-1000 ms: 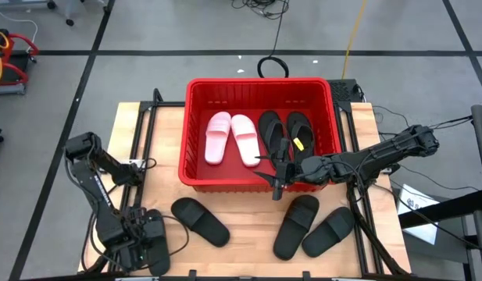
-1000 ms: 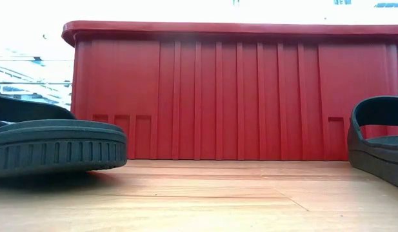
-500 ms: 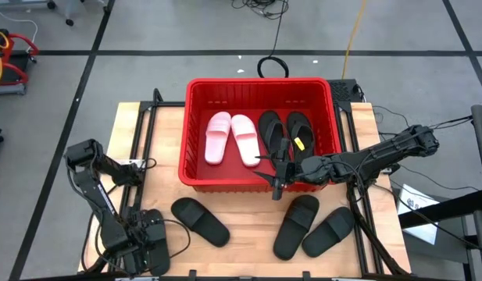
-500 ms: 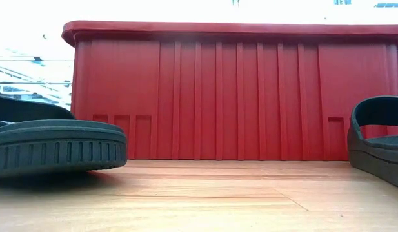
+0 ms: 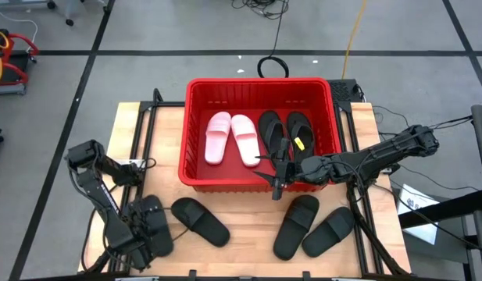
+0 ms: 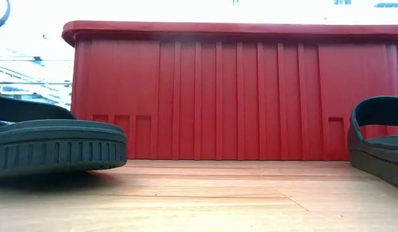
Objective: Pick and place slides into bin
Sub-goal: Put the black slipper into the red bin
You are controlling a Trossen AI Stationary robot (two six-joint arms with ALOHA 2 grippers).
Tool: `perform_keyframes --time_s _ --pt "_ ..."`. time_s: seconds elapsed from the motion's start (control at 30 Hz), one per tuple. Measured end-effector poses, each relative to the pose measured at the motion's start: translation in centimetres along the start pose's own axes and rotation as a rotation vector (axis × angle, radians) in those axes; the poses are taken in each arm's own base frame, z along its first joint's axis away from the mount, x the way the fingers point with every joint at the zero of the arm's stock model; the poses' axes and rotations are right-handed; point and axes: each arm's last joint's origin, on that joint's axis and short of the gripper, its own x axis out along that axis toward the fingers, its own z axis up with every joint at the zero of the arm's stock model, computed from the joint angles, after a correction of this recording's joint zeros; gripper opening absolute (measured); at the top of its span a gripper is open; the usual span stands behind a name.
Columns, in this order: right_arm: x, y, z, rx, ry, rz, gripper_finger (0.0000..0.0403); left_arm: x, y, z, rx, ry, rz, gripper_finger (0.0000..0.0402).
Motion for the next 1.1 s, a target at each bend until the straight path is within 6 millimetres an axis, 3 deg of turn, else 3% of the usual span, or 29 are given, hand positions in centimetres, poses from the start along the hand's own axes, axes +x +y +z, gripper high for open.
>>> perform_keyframes --time_s 0.57,1.1 --pt "0.3 -0.4 -0.2 0.088 0.012 -0.013 0.0196 -0.1 1.0 0.6 -0.056 -0.102 0.106 0.0092" --pt "0.3 -0.4 -0.2 0.089 0.012 -0.014 0.0196 1.5 1.1 1.0 -0.069 -0.086 0.177 0.0092"
